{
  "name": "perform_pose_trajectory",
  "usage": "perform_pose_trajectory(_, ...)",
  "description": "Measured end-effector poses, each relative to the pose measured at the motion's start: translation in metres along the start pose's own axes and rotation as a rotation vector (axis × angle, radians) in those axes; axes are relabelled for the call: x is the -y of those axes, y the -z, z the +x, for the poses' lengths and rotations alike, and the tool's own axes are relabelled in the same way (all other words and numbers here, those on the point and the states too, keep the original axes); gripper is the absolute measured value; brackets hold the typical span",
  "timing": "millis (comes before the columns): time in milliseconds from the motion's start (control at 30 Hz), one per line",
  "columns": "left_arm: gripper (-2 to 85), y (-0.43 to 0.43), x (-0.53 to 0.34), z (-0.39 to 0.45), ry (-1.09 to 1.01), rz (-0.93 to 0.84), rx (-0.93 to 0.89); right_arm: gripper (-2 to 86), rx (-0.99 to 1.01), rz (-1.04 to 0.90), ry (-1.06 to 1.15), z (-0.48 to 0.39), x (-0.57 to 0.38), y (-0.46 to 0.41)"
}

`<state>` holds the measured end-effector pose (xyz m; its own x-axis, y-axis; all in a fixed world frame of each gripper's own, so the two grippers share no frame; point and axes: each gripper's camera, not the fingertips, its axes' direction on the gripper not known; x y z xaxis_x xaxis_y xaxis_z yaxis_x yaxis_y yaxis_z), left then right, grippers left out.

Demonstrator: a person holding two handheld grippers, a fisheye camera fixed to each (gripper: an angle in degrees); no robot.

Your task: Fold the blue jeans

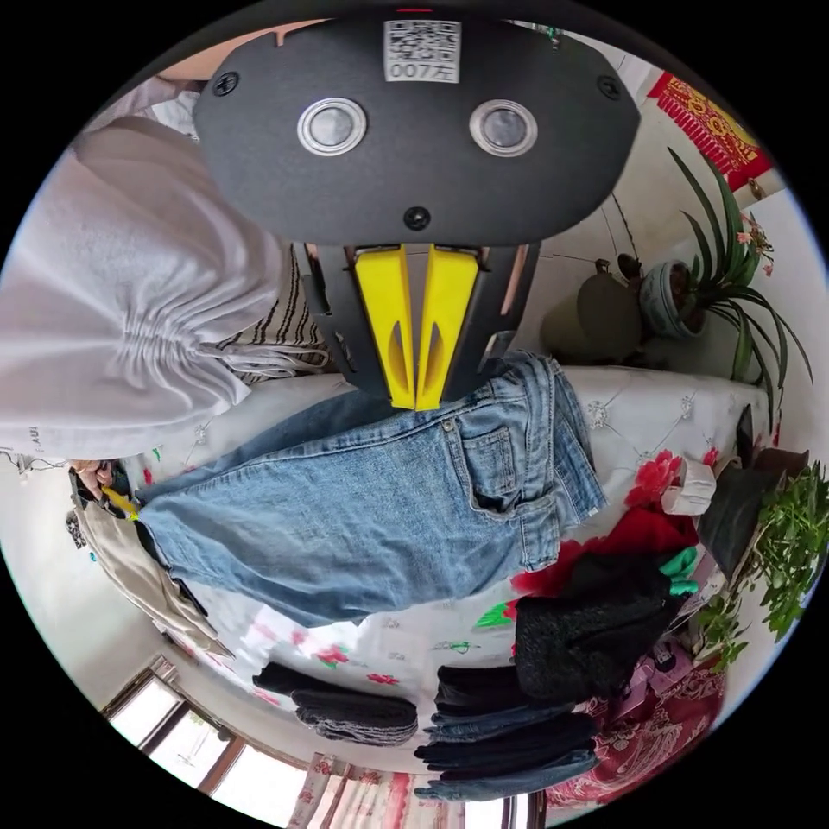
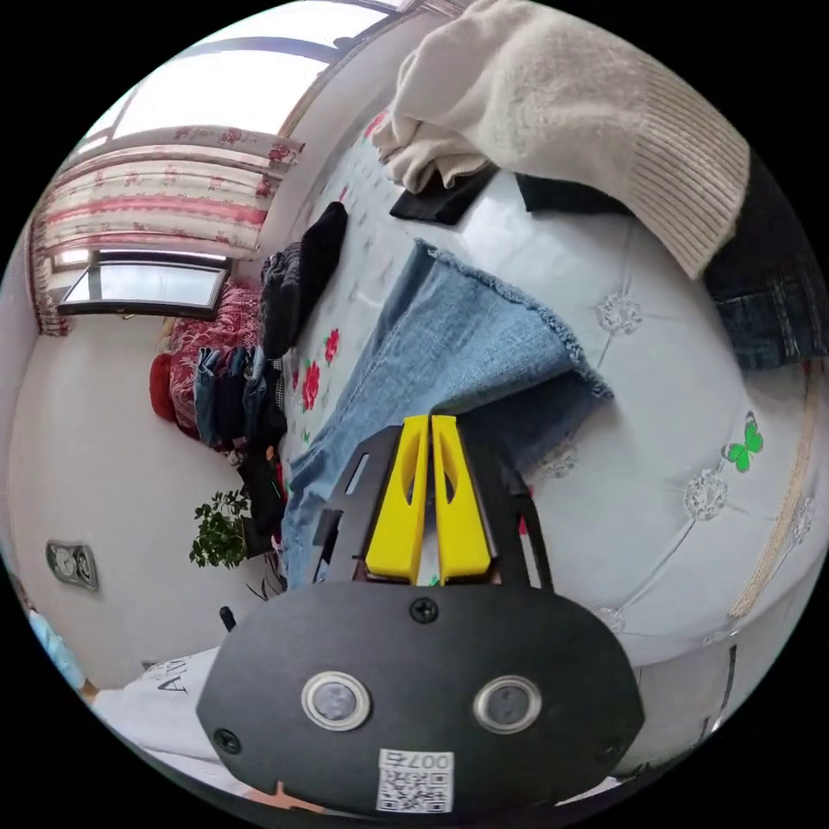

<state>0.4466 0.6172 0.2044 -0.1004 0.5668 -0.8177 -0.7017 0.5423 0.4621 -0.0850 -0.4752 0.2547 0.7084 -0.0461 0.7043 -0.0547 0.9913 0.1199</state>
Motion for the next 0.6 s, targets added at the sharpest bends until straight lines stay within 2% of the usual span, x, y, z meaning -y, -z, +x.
perform_pose_trajectory(100, -0.9, 0.024, -0.01, -0.023, 0.048, -0.003, 0.149, 0.1, 0.051, 0.056, 0.15, -0.033, -0.001, 0.036)
perform_pose_trajectory(167, -0.9, 0.03, -0.02, -0.045, 0.107, -0.015, 0.157, 0.3, -0.044, 0.059, 0.224, -0.046, -0.01, 0.045)
perform_pose_trajectory(233, -0.9, 0.028, -0.033, -0.066, 0.187, -0.014, 0.109, 0.8, -0.124, 0.032, 0.198, -0.033, -0.016, 0.037)
perform_pose_trajectory(267, -0.9, 0.027, -0.04, -0.077, 0.241, 0.007, 0.047, 1.5, -0.143, 0.01, 0.106, -0.01, -0.019, 0.027)
perform_pose_trajectory(367, -0.8, 0.025, -0.059, -0.1, 0.403, 0.11, -0.095, 5.6, -0.081, 0.062, -0.091, 0.039, -0.036, 0.022)
perform_pose_trajectory(467, 0.0, 0.022, -0.076, -0.124, 0.58, 0.192, -0.222, 9.0, -0.016, 0.134, -0.16, 0.059, -0.05, 0.023)
perform_pose_trajectory(600, 5.4, 0.017, -0.101, -0.161, 0.811, 0.309, -0.368, 10.6, -0.032, 0.178, -0.166, 0.065, -0.051, 0.015)
